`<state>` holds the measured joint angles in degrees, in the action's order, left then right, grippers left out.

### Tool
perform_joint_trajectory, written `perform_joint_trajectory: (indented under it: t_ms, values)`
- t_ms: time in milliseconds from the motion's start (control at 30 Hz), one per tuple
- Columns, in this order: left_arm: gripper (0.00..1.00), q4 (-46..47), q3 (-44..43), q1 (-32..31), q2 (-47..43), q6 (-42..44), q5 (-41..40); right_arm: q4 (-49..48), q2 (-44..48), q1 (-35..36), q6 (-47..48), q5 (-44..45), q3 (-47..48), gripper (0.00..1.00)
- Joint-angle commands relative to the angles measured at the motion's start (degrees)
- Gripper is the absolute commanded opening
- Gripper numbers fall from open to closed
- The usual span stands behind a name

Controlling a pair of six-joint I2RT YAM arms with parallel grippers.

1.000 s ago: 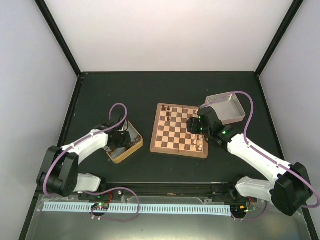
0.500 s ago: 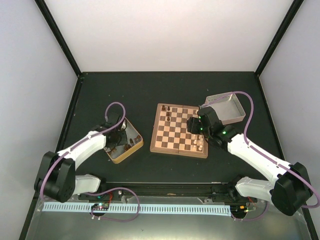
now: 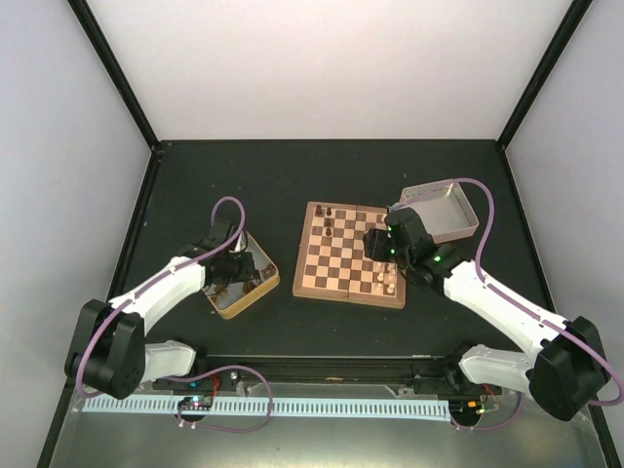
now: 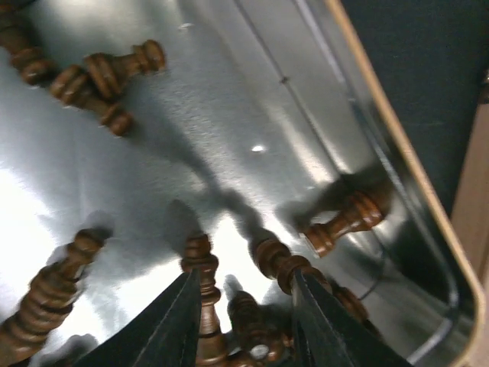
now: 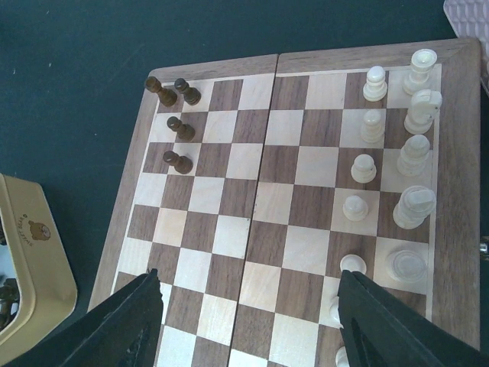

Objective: Set up the chess pieces on the board
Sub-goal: Pick up the chess piece from the storage box.

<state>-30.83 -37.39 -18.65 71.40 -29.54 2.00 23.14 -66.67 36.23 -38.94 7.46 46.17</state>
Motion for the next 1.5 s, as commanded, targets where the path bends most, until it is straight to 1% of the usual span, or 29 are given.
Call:
perform_joint_trajectory:
  t_ms: [0,100,300,400,500,700,767,900,1067,1333,1467]
  values:
    - [0.36,4.3,-1.5,0.3,1.3,1.1,7.0,-1.0,0.5,-0.4,-0.3,-0.2,0.6,0.63]
    - [0.38,4.7,-1.7,0.3,3.6,1.3,7.5,-0.9,0.5,-0.4,-0.3,-0.2,0.4,0.63]
    - [0.40,5.5,-2.1,0.2,6.2,1.5,8.4,-0.9,0.6,-0.4,-0.3,0.0,0.1,0.63]
    - [0.40,5.2,-2.7,0.2,5.6,1.3,7.5,-0.9,0.6,-0.4,-0.3,-0.1,0.1,0.63]
    - [0.37,4.9,-2.6,0.2,3.5,1.1,5.9,-0.9,0.7,-0.4,-0.3,-0.1,0.1,0.63]
    - [0.39,4.7,-2.0,0.2,2.5,1.0,5.3,-1.2,0.5,-0.4,-0.5,-0.3,0.1,0.63]
    - [0.40,3.8,-2.0,0.2,2.9,0.3,3.5,-1.2,0.4,-0.4,-0.5,-0.5,0.1,0.63]
    - [0.44,-1.0,-2.5,0.2,3.3,-2.5,-4.3,-1.0,0.4,-0.4,-0.5,-0.5,0.2,0.63]
    - [0.45,-2.0,-2.3,0.2,5.0,-2.9,-6.1,-1.1,0.2,-0.4,-0.6,-0.7,0.0,0.63]
    - [0.35,-0.2,-2.6,0.2,9.6,-2.9,-4.1,-1.1,0.3,-0.4,-0.5,-0.8,0.1,0.63]
    - [0.27,0.1,-3.1,0.2,11.9,-2.7,-3.0,-1.1,0.4,-0.4,-0.6,-0.8,0.0,0.63]
